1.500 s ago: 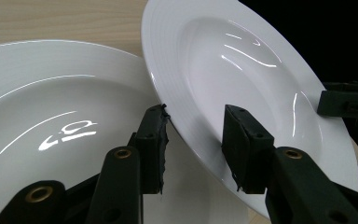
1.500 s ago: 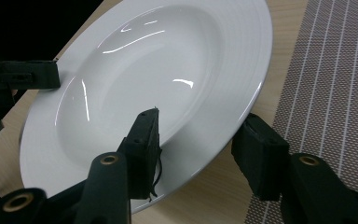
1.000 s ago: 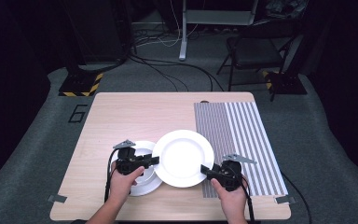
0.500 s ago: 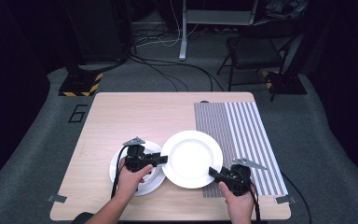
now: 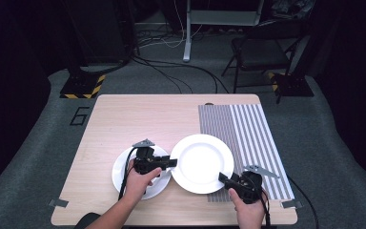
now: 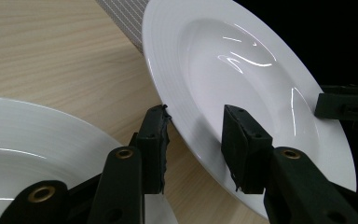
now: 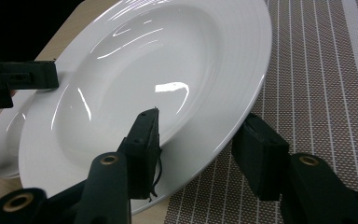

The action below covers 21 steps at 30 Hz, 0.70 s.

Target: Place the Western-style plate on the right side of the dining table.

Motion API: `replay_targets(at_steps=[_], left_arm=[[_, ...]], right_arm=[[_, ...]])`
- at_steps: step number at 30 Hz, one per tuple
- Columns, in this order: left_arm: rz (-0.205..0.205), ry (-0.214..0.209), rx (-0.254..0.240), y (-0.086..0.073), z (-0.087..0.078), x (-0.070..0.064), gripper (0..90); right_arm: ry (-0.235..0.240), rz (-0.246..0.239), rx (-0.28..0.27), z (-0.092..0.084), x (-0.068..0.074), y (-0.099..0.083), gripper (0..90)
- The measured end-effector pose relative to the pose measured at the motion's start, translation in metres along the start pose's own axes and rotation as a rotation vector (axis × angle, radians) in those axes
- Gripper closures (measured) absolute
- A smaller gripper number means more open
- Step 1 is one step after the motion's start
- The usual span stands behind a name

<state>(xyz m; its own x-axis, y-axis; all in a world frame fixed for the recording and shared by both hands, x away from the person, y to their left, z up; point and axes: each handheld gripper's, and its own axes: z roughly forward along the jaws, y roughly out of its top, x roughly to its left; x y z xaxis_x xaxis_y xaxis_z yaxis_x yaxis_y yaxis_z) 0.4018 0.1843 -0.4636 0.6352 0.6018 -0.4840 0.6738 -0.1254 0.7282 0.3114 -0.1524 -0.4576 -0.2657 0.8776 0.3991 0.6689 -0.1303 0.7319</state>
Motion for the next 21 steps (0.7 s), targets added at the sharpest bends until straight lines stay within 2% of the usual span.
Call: replay_targets(at_steps=[13, 21], left_arm=[[-0.003, -0.004, -0.005, 0.0025, 0.0003, -0.0014, 62.6], [-0.006, -0.003, -0.014, 0.0077, 0.0001, -0.0018, 62.5]], right_arm=[[-0.008, 0.003, -0.003, -0.0018, -0.0013, 0.0007, 51.7], [0.005, 0.008, -0.002, -0.0046, -0.0003, 0.0072, 52.1]])
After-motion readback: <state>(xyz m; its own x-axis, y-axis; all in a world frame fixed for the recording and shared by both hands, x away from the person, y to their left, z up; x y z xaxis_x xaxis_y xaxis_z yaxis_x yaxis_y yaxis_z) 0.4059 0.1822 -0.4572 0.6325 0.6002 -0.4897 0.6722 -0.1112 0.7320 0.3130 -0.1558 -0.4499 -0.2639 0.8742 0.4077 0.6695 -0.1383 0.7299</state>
